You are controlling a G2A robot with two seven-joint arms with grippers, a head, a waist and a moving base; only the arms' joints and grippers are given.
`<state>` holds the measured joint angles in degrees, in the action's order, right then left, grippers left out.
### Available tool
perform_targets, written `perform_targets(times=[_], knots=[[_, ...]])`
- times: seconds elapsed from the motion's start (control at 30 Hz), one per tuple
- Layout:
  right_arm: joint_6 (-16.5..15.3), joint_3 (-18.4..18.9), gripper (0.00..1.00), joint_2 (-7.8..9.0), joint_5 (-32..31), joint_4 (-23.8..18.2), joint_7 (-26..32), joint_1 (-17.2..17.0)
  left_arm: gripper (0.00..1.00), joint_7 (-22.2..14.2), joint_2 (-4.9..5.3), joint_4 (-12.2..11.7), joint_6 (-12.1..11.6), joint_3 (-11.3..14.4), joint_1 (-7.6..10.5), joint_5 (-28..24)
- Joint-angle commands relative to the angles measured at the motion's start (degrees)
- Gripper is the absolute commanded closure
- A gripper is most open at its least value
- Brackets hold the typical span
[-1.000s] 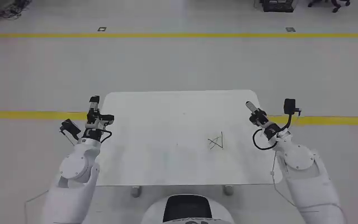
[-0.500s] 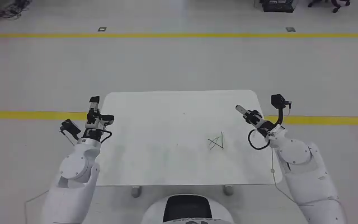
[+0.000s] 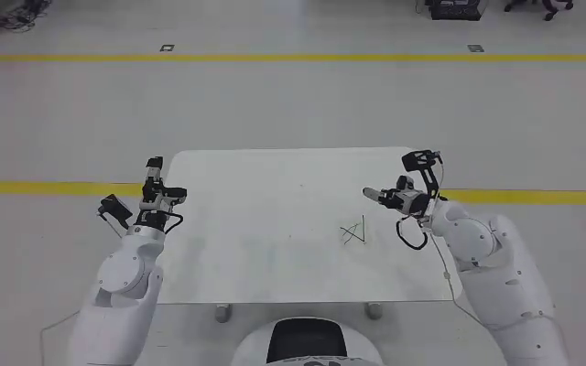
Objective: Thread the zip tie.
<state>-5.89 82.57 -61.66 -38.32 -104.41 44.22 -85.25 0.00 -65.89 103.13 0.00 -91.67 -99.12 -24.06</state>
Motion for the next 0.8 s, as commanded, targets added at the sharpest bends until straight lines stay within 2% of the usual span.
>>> perform_targets(times=[0.0,0.27,0.37,0.53,0.63,0.77], knots=[[0.09,0.04,0.0,-0.01,0.07,0.02,-0.14,-0.04,0.0,0.0,0.0,0.0,0.0,0.0,0.0,0.0],[0.09,0.04,0.0,-0.01,0.07,0.02,-0.14,-0.04,0.0,0.0,0.0,0.0,0.0,0.0,0.0,0.0],[-1.86,-0.97,0.0,0.23,-4.49,-1.25,1.5,0.79,0.0,0.0,0.0,0.0,0.0,0.0,0.0,0.0],[-4.49,-3.97,0.0,0.5,-9.85,-1.58,7.52,3.92,0.0,0.0,0.0,0.0,0.0,0.0,0.0,0.0],[-3.22,-6.12,0.0,0.53,-15.81,-1.86,9.29,5.24,0.0,0.0,0.0,0.0,0.0,0.0,0.0,0.0],[-2.7,-6.39,0.0,0.49,-16.5,-1.9,8.67,5.27,0.0,0.0,0.0,0.0,0.0,0.0,0.0,0.0]])
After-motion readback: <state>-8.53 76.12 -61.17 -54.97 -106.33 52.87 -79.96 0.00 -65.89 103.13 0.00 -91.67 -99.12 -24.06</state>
